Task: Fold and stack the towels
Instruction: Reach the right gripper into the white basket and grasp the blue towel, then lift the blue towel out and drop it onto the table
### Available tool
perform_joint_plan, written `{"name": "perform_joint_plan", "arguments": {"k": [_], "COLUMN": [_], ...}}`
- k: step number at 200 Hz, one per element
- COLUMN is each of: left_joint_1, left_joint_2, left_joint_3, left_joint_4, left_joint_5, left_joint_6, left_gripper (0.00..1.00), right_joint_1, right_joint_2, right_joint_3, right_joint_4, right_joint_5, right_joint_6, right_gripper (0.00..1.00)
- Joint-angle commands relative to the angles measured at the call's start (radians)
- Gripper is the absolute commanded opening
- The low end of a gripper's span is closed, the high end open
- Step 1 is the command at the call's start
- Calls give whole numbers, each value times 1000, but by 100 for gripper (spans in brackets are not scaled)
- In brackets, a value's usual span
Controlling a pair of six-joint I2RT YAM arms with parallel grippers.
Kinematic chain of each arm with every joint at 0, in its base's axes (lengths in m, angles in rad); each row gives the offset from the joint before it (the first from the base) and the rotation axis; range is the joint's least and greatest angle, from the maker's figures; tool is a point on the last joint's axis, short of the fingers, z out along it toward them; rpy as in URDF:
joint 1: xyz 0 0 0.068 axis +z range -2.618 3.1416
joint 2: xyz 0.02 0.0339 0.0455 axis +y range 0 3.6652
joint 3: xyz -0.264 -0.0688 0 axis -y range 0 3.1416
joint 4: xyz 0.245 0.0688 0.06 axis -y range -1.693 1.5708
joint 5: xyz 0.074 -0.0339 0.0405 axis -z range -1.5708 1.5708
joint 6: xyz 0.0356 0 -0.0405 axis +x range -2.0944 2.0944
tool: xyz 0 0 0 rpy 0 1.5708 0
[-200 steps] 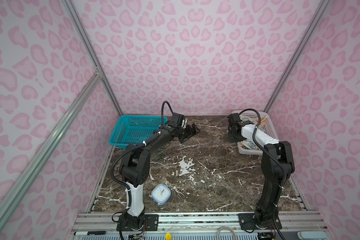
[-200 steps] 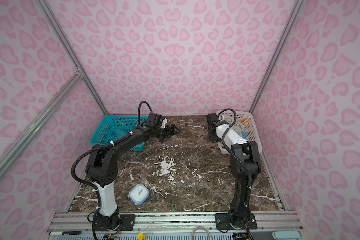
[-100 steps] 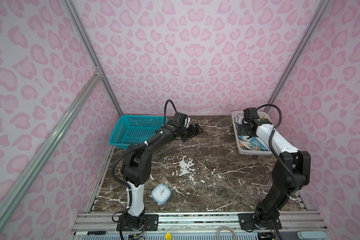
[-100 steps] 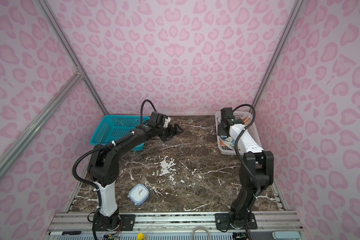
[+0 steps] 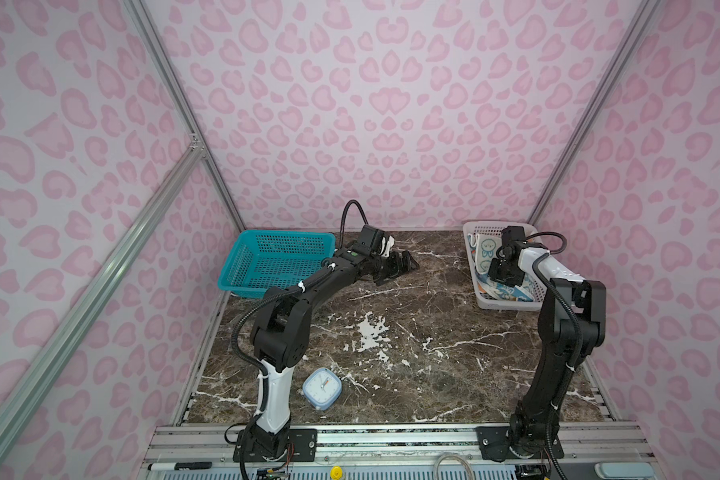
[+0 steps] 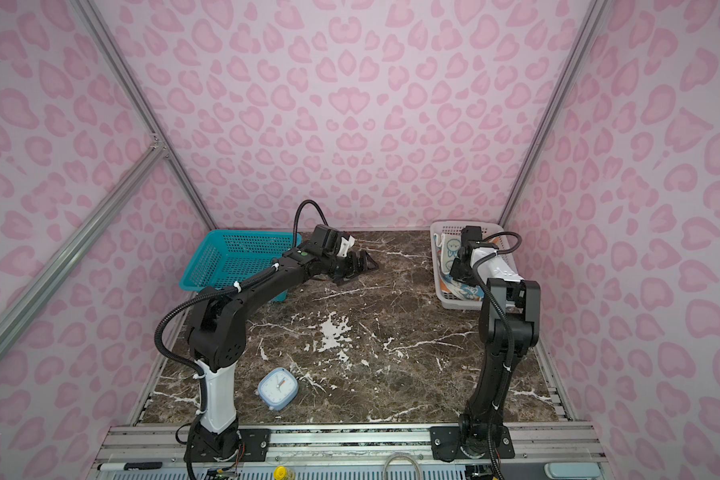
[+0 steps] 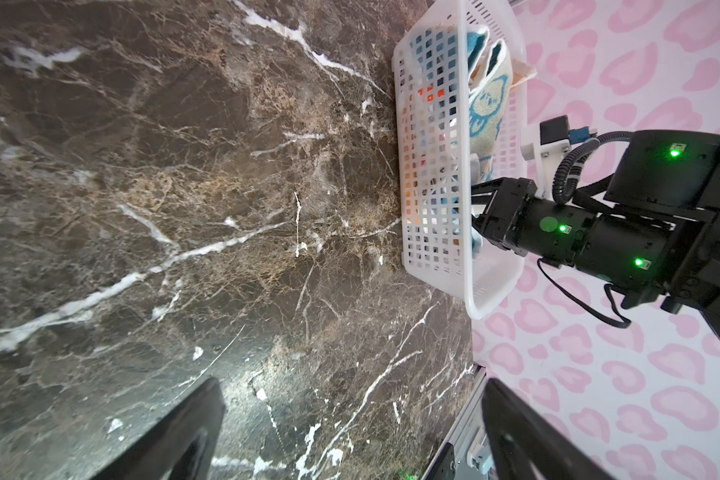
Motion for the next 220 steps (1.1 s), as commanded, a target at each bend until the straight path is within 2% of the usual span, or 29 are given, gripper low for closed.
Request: {"name": "perform_joint_plan", "arguments": {"k": [1, 18, 55, 89, 117, 150, 178, 198, 220], "left_joint_1": [-2, -4, -3, -3, 9, 25, 49, 82, 119], "left_joint_2": [13, 17, 18, -32, -85, -165, -262, -346, -428], "left_joint_3": [31, 51, 95, 112, 117, 89, 19, -59, -136], "left_joint_4": [-3, -12, -38, -57, -67, -54, -34, -9, 5], "left_joint_5": [20, 16, -3, -41, -73, -114, -170, -201, -233], "left_joint_6": [15, 24, 38, 70, 95, 101, 95, 69, 62], "left_gripper": [98, 98, 98, 98, 98, 98, 98, 98, 98], "right_joint_1": [2, 8, 31, 109, 232, 451, 600, 626, 595], "right_joint_2": [-34, -87, -199, -279, -309, -303, -254, -236, -268], "right_joint_3": [-8, -7, 13, 84, 227, 428, 653, 747, 665], "right_joint_4": [0, -16, -48, -68, -101, -107, -150, -173, -115], "right_joint_5": [-13, 2, -6, -33, -36, 12, -32, -43, -83], "right_joint_6": [6, 5, 11, 0, -19, -86, -123, -101, -57], "right_gripper": [9, 0, 0, 0, 0, 0, 0, 0, 0]}}
